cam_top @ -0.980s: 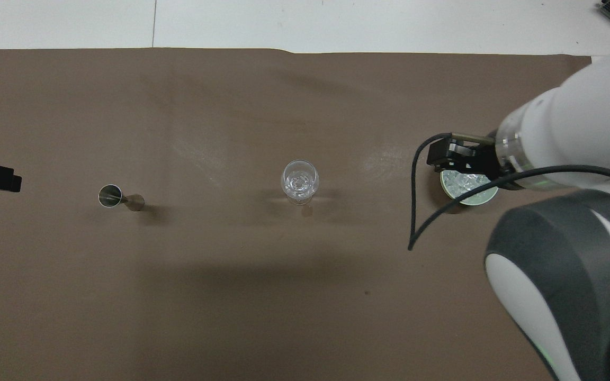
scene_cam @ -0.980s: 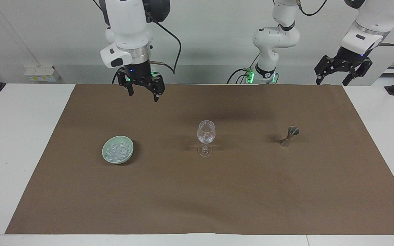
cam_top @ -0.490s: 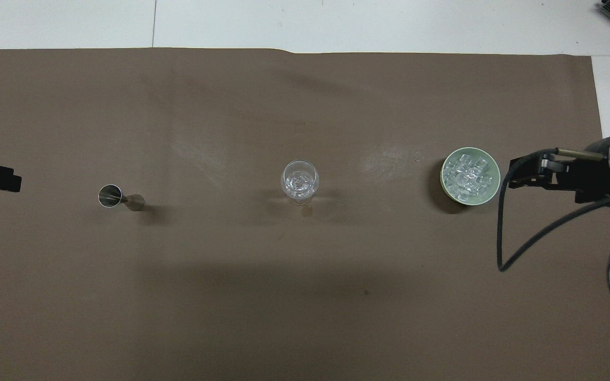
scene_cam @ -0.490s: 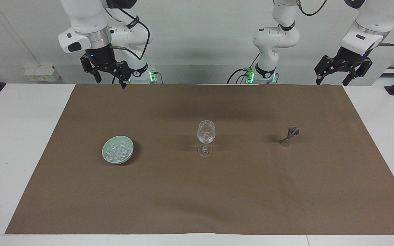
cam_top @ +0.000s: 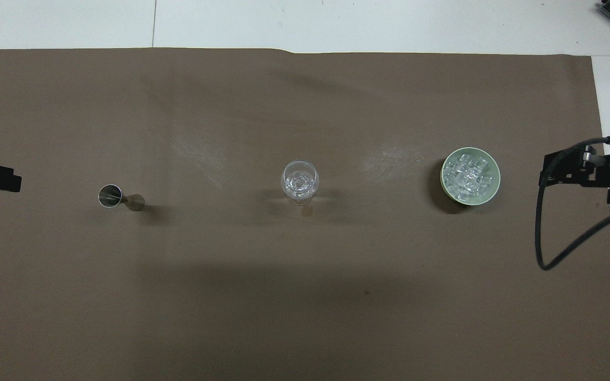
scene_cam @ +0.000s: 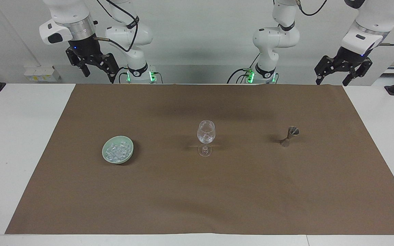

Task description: Pour wine and add ice with both arms

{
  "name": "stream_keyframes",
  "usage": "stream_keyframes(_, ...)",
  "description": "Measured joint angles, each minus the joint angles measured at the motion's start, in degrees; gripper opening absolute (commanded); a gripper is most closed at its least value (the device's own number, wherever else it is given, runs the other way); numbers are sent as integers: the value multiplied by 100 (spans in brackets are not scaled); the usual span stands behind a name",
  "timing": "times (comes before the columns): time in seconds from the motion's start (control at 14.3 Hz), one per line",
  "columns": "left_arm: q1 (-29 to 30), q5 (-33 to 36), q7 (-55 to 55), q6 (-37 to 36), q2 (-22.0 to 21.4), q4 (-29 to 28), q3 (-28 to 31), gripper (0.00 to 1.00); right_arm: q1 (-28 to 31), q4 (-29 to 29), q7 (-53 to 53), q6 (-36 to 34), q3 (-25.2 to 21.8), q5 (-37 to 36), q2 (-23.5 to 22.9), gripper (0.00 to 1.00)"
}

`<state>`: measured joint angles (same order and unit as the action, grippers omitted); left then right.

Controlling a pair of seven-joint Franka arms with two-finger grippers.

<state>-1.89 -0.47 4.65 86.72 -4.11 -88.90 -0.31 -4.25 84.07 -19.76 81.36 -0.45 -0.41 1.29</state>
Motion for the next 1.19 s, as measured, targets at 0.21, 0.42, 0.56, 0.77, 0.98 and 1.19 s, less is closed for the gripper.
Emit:
stream_keyframes(0.21,0,0,0,0,0,0,0,100,1,-86,187,-60,-138,59,-107,100)
stream_keyframes(0.42,0,0,0,0,0,0,0,100,1,-122,571,-60,-162,59,-123,100)
stream_keyframes(0.56,0,0,0,0,0,0,0,100,1,-143,624,-53,-161,60,-123,100)
stream_keyframes(0.77,0,0,0,0,0,0,0,100,1,-144,632,-31,-161,61,-123,100)
stream_keyframes(0.98,0,0,0,0,0,0,0,100,1,-114,633,-14,-161,61,-123,100)
stream_keyframes(1.19,0,0,0,0,0,0,0,100,1,-6,633,94,-161,61,-123,100)
